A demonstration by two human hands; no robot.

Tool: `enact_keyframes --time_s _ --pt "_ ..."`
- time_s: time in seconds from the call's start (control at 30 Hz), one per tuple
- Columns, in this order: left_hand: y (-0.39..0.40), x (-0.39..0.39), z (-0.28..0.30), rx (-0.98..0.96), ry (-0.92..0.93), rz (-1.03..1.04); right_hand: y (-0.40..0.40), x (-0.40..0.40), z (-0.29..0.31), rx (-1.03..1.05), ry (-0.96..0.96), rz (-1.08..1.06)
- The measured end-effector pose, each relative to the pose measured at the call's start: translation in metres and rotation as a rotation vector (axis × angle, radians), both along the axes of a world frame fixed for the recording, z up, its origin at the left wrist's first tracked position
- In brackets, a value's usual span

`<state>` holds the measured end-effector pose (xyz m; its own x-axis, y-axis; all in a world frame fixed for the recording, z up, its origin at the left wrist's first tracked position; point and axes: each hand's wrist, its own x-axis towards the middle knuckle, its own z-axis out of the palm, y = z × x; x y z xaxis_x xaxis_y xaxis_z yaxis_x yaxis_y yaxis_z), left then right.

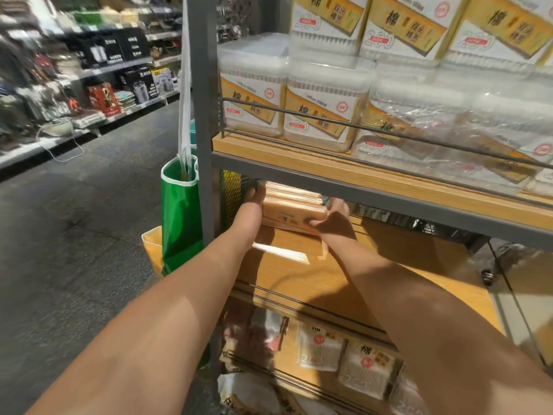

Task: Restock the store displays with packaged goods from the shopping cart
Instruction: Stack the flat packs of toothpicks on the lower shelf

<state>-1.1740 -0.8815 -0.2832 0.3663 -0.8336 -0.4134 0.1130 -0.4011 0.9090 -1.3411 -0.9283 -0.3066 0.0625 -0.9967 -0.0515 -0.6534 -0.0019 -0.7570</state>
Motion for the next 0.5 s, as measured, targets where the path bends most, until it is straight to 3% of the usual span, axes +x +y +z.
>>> enact_keyframes --time_s 0.2,0.43,0.5 --pt "0.009 -0.008 -0.015 -0.004 -0.162 -0.07 -0.024 -0.003 -0.008 0.077 -0.003 0.168" --pt "-0.01 -0.003 -0.03 0.01 -0.337 -0.158 -0.031 -0.008 -0.011 0.137 -0.212 0.366" --pt "-0.008 -0.002 -0.031 -0.012 -0.304 -0.139 -0.03 -0.008 -0.011 0.133 -0.221 0.366"
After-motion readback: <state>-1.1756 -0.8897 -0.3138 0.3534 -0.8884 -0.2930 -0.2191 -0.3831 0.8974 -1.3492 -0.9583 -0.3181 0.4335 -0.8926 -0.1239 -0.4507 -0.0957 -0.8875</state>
